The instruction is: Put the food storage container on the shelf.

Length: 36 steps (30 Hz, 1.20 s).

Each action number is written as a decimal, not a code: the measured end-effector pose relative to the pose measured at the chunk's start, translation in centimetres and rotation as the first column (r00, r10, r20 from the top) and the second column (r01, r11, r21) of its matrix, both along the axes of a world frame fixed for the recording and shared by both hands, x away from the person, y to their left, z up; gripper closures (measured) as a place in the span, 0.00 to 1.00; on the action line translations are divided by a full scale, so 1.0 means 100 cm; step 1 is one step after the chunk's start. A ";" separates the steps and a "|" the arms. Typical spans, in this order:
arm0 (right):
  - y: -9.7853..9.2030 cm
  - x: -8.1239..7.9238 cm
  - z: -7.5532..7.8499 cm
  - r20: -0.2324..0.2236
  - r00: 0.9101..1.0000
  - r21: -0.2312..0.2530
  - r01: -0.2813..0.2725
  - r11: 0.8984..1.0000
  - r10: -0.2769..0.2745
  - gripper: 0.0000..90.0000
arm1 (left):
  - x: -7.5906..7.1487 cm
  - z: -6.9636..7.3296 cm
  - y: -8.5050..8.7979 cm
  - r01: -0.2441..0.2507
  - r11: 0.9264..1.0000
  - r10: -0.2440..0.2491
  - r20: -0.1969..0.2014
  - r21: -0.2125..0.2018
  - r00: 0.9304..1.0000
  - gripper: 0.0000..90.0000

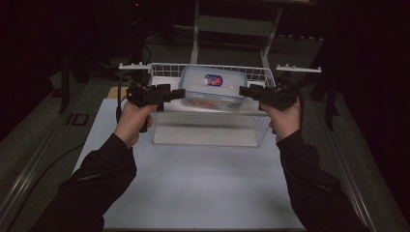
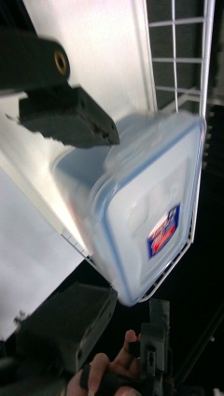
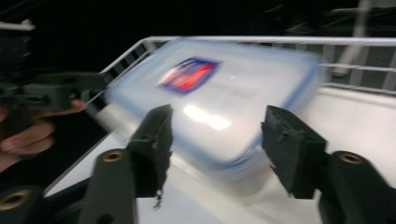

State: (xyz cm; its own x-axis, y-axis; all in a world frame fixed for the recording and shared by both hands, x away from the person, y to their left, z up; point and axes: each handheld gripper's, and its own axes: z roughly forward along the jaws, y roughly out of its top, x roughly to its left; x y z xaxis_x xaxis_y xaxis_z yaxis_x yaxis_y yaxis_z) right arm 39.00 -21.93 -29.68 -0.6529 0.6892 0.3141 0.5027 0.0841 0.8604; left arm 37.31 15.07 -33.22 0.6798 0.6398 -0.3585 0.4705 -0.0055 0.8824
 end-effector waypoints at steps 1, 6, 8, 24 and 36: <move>0.003 -0.004 -0.001 0.006 1.000 -0.008 -0.015 1.000 0.015 0.57 | -0.006 -0.002 -0.002 0.005 1.000 -0.005 0.022 0.010 1.000 0.16; 0.016 -0.015 -0.016 -0.011 0.993 -0.034 -0.121 0.992 0.121 0.88 | -0.029 -0.016 -0.010 0.022 0.999 -0.024 0.052 0.041 0.998 0.00; 0.022 -0.016 -0.026 -0.022 0.991 -0.049 -0.135 0.990 0.134 0.92 | -0.037 -0.026 -0.011 0.017 0.998 -0.020 0.045 0.057 0.999 0.00; 0.033 0.009 -0.045 -0.040 0.998 -0.079 -0.047 0.996 0.044 1.00 | -0.069 -0.071 -0.023 -0.004 0.995 -0.006 0.100 0.097 0.995 0.00; 0.036 -0.010 -0.051 -0.019 0.993 -0.059 -0.115 0.992 0.114 0.66 | -0.074 -0.076 -0.029 0.028 0.997 -0.038 0.130 0.077 0.991 0.00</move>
